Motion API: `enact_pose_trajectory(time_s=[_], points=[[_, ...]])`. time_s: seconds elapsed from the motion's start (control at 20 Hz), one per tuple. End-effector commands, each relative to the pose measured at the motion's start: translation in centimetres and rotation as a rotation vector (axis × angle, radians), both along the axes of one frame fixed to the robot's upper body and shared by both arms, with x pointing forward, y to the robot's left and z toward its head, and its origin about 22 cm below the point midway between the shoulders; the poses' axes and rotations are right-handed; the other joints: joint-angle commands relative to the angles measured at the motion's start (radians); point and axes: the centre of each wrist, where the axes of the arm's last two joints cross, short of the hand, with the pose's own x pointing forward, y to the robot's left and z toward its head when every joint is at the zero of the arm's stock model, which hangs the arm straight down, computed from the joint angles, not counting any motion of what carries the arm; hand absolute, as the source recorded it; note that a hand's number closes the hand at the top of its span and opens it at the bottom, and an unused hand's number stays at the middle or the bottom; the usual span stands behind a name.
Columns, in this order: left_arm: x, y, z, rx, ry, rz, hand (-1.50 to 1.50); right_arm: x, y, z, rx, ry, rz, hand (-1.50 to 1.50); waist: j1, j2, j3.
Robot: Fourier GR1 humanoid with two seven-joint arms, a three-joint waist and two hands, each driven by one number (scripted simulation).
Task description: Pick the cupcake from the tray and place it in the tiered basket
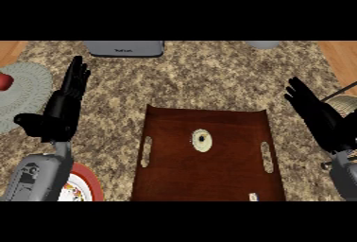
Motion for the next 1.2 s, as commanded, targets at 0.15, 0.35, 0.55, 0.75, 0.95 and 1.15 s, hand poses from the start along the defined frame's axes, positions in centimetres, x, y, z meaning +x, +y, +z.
enact_pose_trajectory(time_s=[0.15,0.35,0.55,0.75,0.95,1.15], points=[[-3.7,5.2,-6.1,0.025,0.332,0.151,0.00,-4.0,5.8,-7.6,0.482,-0.077,-0.360,1.50,-0.018,-0.001,0.035],[-6.7,7.8,-9.4,0.027,0.523,0.211,0.00,-3.5,8.4,-6.0,0.710,-0.384,-0.558,1.50,-0.042,-0.017,0.038],[-7.4,9.2,-9.3,0.052,0.559,0.186,0.00,-7.9,9.1,-11.5,0.310,-0.276,-0.862,-1.50,-0.002,-0.003,0.024],[-7.0,9.3,-8.8,0.060,0.548,0.159,0.00,-12.9,11.6,-16.7,-0.079,0.019,-0.871,-1.50,0.031,0.010,0.014],[-7.6,9.8,-8.9,0.076,0.564,0.128,0.00,-12.9,14.6,-16.3,-0.207,0.108,-0.877,-1.50,0.043,-0.001,0.015],[-7.2,9.3,-8.9,0.068,0.562,0.102,0.00,-12.6,16.4,-15.2,-0.197,0.196,-0.665,-1.50,0.046,-0.001,0.015]])
